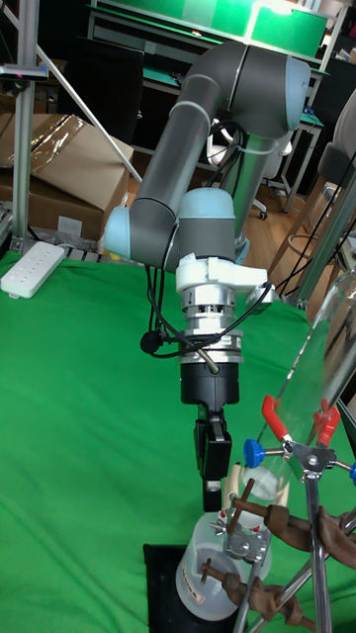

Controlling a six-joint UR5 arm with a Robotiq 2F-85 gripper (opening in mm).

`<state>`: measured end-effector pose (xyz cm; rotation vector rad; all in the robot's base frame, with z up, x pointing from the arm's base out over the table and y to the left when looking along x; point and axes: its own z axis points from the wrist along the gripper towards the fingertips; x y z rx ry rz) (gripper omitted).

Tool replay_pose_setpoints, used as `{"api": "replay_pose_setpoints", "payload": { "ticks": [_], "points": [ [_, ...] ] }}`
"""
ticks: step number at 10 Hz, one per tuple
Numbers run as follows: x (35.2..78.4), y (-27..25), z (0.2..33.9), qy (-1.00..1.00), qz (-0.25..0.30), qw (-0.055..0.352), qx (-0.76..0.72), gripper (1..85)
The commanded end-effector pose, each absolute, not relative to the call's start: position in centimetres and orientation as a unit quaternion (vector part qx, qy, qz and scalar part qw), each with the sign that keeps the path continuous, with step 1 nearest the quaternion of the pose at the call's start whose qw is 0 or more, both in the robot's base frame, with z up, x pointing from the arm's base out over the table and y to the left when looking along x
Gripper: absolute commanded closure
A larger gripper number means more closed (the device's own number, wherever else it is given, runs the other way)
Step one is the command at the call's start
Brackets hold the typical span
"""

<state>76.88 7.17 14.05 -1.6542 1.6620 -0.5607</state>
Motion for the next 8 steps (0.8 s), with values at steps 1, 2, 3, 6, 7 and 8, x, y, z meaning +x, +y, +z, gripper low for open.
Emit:
{"api": "replay_pose_setpoints", "payload": {
  "ticks": [1,2,3,6,7,8],
  "points": [
    [76.9,6.91,14.37,0.647,-0.215,0.359,-0.638,84.3],
    [76.97,6.68,14.48,0.647,-0.217,0.358,-0.637,84.3],
    [77.03,6.83,14.58,0.65,-0.213,0.362,-0.634,84.3],
    [77.04,6.58,14.72,0.649,-0.214,0.351,-0.641,84.3],
    [77.02,6.36,14.79,0.649,-0.213,0.35,-0.641,84.3],
    [77.07,6.29,14.83,0.65,-0.214,0.347,-0.641,84.3]
  ]
}}
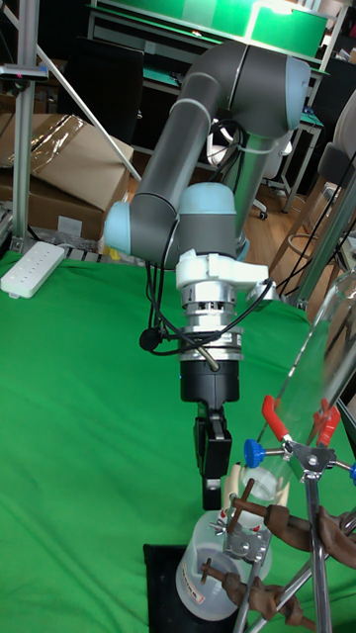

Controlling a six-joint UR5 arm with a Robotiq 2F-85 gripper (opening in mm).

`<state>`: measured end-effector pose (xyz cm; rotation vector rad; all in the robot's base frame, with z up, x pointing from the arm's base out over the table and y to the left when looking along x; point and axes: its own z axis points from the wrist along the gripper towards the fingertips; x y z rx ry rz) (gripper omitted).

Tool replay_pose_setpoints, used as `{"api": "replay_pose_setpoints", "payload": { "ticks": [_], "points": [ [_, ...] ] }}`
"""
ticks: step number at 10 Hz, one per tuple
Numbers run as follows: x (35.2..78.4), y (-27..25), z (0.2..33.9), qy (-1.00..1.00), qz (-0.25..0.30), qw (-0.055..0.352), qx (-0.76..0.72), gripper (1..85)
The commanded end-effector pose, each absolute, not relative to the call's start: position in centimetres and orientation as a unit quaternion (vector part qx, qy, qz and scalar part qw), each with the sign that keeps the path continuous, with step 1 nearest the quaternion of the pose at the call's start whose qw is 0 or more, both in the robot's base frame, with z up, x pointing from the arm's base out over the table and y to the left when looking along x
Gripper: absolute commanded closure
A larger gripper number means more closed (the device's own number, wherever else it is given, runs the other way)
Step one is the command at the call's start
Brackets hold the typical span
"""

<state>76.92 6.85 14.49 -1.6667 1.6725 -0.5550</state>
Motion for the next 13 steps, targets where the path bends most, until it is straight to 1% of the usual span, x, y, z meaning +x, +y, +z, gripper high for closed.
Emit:
{"api": "replay_pose_setpoints", "payload": {
  "ticks": [1,4,11,12,13],
  "points": [
    [77.1,6.3,14.9,0.652,-0.213,0.345,-0.641,84.3],
    [76.9,6.5,14.9,0.655,-0.209,0.339,-0.642,84.3],
    [75.3,6.5,14.2,0.68,-0.182,0.314,-0.637,84.3],
    [74.7,5.9,14.2,0.686,-0.18,0.311,-0.633,84.3],
    [73.6,4.6,13.8,0.708,-0.174,0.299,-0.616,84.3]
  ]
}}
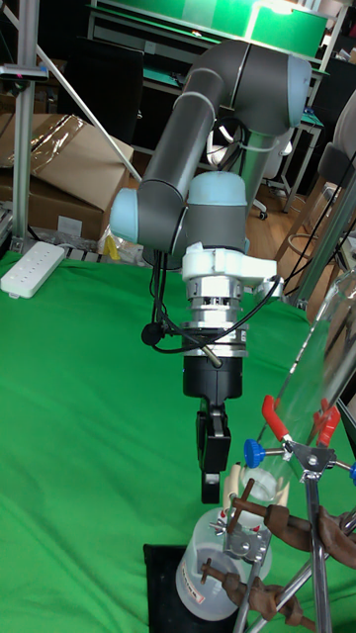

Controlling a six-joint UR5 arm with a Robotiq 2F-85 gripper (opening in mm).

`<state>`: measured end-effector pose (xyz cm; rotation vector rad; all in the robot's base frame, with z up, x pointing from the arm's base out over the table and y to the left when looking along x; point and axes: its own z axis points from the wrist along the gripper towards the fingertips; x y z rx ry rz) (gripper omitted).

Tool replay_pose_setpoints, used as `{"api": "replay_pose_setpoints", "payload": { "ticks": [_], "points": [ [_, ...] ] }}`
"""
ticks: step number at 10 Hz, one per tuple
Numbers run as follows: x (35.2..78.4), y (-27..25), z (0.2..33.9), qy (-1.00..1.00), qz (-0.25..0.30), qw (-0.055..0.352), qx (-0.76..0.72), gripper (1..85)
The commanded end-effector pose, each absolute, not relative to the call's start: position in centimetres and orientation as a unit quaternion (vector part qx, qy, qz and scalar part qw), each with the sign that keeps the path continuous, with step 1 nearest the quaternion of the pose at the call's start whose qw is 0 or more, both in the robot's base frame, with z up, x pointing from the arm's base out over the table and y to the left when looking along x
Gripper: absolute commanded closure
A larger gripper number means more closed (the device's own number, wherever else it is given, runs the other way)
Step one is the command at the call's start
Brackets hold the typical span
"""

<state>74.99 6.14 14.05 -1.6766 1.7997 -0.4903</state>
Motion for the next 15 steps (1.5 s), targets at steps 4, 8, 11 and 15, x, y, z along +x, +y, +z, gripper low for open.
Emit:
{"api": "replay_pose_setpoints", "payload": {
  "ticks": [4,8,11,15],
  "points": [
    [69.9,2.3,15.1,0.758,-0.162,0.255,-0.578,84.3],
    [65.3,-1.7,13.5,0.903,-0.103,0.174,-0.379,84.3],
    [62.3,-1.6,13.0,0.966,-0.059,0.12,-0.221,84.3],
    [61.4,-0.1,12.7,0.982,-0.017,0.109,-0.154,84.3]
  ]
}}
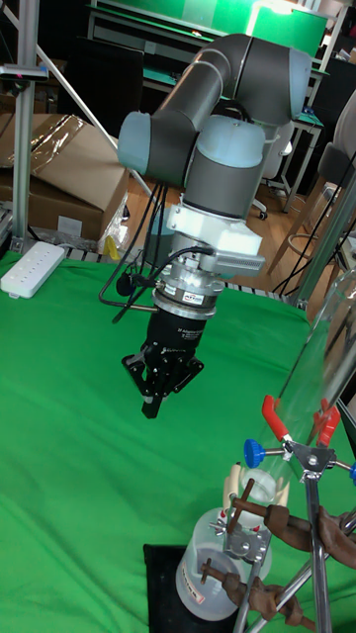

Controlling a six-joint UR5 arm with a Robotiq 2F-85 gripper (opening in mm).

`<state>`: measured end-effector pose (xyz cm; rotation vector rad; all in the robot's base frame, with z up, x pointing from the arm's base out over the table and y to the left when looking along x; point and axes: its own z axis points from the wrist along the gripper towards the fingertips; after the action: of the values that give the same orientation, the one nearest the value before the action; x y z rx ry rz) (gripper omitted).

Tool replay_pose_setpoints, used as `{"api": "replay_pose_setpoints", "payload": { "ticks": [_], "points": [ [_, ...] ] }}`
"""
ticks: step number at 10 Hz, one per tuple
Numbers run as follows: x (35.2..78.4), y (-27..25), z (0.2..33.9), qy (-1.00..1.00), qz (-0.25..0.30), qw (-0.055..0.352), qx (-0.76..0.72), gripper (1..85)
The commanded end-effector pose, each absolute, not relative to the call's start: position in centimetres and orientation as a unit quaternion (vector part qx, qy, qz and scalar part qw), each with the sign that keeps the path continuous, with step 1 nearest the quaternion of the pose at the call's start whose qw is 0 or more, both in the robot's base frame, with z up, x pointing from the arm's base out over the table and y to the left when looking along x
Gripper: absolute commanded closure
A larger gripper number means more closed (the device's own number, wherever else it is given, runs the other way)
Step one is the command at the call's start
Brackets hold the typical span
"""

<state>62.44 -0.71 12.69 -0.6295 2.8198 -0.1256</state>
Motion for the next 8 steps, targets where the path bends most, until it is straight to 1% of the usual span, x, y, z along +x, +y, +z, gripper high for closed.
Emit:
{"api": "replay_pose_setpoints", "payload": {
  "ticks": [1,4,8],
  "points": [
    [61.32,0.03,12.67,0.983,-0.013,0.107,-0.148,84.3],
    [61.51,-0.19,12.76,0.985,-0.018,0.107,-0.136,84.3],
    [61.52,0.55,12.72,0.987,-0.006,0.104,-0.122,84.3]
  ]
}}
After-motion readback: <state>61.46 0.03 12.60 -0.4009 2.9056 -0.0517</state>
